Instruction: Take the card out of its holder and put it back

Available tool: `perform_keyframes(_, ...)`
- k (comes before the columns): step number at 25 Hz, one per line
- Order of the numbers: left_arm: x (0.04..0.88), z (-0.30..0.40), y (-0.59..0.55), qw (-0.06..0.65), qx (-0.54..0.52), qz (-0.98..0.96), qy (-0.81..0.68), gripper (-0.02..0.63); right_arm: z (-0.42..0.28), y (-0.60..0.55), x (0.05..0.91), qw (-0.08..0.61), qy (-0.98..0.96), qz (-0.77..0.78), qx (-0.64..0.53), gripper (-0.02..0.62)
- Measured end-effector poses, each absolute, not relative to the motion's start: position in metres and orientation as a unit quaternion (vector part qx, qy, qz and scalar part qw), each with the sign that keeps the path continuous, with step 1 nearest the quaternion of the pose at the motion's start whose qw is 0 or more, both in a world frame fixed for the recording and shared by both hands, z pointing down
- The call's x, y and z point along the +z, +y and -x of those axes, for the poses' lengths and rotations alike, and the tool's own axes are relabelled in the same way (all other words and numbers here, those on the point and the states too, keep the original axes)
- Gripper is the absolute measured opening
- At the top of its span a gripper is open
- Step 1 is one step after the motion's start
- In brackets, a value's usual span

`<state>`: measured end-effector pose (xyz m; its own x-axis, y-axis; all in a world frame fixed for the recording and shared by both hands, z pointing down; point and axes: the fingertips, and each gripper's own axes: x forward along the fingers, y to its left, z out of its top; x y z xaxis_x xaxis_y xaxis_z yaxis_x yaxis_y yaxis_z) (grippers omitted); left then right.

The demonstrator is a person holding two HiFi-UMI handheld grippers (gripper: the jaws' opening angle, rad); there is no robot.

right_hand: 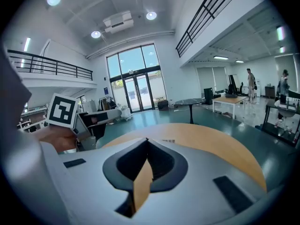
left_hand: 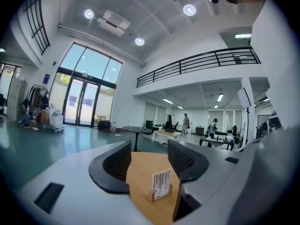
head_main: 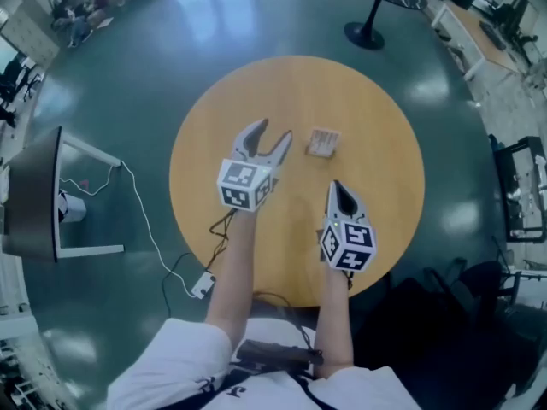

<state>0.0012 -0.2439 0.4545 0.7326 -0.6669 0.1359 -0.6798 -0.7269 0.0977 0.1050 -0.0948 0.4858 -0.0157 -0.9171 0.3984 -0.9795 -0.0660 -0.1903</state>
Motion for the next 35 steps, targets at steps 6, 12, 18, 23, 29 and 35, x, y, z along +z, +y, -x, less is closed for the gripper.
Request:
perform_keyframes(6,0.426,-0.002,-0.21,0.064,0.045,-0.922,-0.379,0.253,-0.111,-0.096,0.44,0.045,-0.686,-0.707,0.167,0.023)
perform_keyframes(12,0.402,-0.007,-0.187,0.04,0.042,-0.92,-0.387,0.236,-0.107,-0.1,0.406,0.03,-0.695,-0.708,0.123,0.023)
perform_keyframes(18,0.381,-0.018,-0.167,0.029,0.035,-0.923,-0.383,0.221,-0.11,-0.098,0.377,0.022,-0.697,-0.711,0.09,0.023)
perform_keyframes(23,0.352,-0.013,-0.157,-0.002,0.018,-0.914,-0.406,0.122,-0.11,-0.096,0.359,0.018,-0.7,-0.711,0.064,0.023)
perform_keyframes(29,0.334,-0.014,-0.142,-0.008,0.006,-0.91,-0.415,0.06,-0.116,-0.09,0.334,0.013,-0.702,-0.711,0.038,0.023)
perform_keyframes(35,0.335,-0.02,-0.134,0.003,0.016,-0.903,-0.428,0.011,-0.118,-0.088,0.318,0.001,-0.709,-0.705,0.018,0.023)
